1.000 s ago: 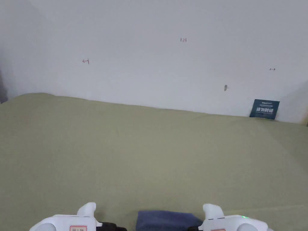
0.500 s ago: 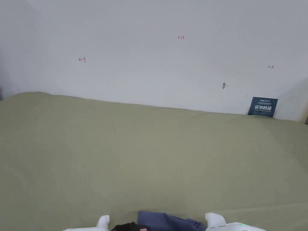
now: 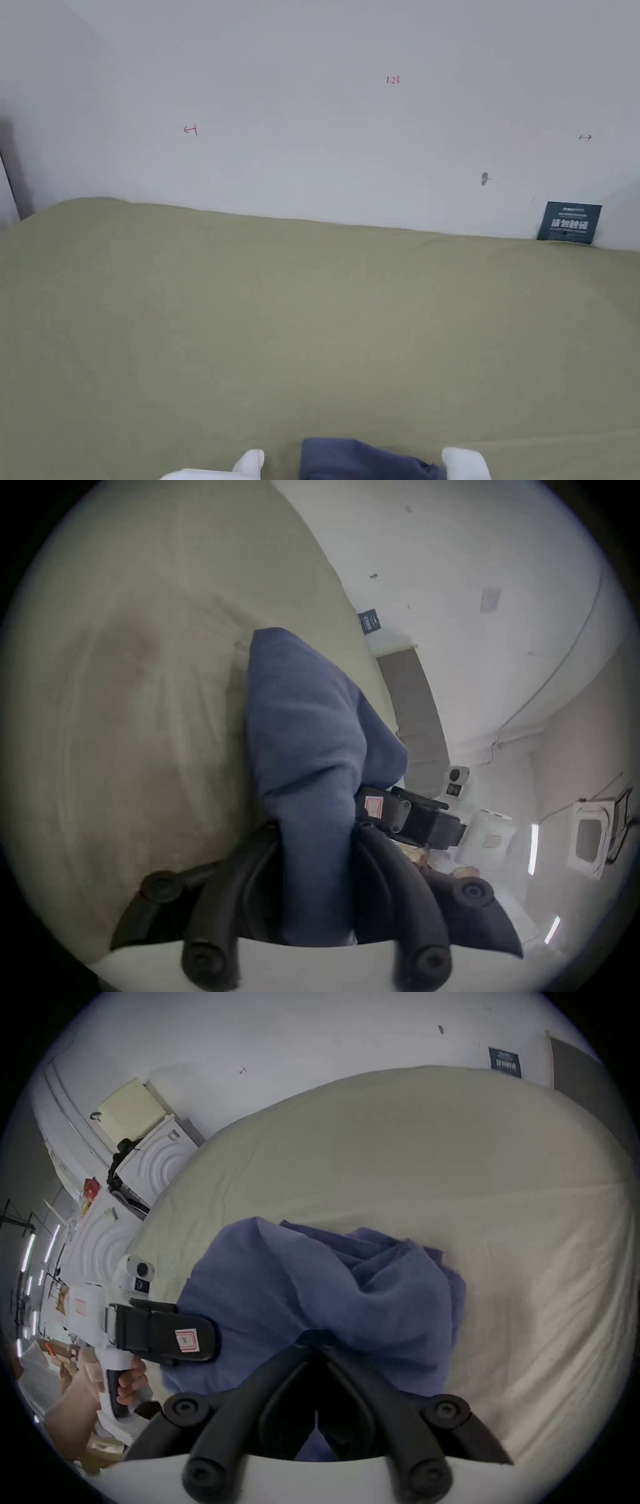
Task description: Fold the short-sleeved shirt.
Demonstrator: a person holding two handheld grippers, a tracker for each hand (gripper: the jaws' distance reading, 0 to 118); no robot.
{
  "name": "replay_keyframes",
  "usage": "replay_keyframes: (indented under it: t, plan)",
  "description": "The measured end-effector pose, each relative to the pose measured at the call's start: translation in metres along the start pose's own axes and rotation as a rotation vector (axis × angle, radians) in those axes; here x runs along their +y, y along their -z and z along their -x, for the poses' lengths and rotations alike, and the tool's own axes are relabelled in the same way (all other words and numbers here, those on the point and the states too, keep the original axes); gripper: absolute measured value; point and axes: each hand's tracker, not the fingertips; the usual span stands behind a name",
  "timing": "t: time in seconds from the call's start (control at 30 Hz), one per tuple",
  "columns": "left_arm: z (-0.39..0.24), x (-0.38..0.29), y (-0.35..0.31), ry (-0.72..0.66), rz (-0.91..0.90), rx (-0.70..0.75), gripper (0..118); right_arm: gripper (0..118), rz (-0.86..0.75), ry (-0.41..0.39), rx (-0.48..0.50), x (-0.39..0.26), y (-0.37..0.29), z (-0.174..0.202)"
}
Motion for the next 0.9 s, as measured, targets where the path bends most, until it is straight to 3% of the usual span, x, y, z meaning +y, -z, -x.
replay_keyframes:
  t: [0.13,0.23,0.27,0.5,0.67,0.73,0.87,0.9]
  plan:
    - [0.004,0.023,-0.058,0.087,-0.019,0.075,27,0,-0.085,-0.005,-0.062,0.004,-0.001,0.055]
    - [0.018,0.047,-0.119,0.124,-0.037,0.202,27,0,-0.161,-0.081,-0.23,0.012,0.025,0.107]
    - [0.032,0.06,-0.143,0.137,-0.05,0.253,27,0,-0.178,-0.087,-0.244,0.015,0.036,0.125]
    - [0.082,0.114,-0.308,0.142,-0.08,0.548,27,0,-0.216,-0.006,-0.238,0.033,0.109,0.261]
    - [0.114,0.141,-0.399,0.113,-0.123,0.725,27,0,-0.116,0.052,-0.164,0.038,0.166,0.344]
    - [0.131,0.148,-0.422,0.111,-0.127,0.809,39,0,-0.068,0.063,-0.139,0.035,0.181,0.366]
    - [0.156,0.155,-0.462,0.025,-0.116,0.926,44,0,-0.039,0.017,-0.076,0.031,0.193,0.386]
    - [0.153,0.152,-0.468,0.018,-0.142,0.947,54,0,-0.037,0.021,-0.045,0.031,0.19,0.384]
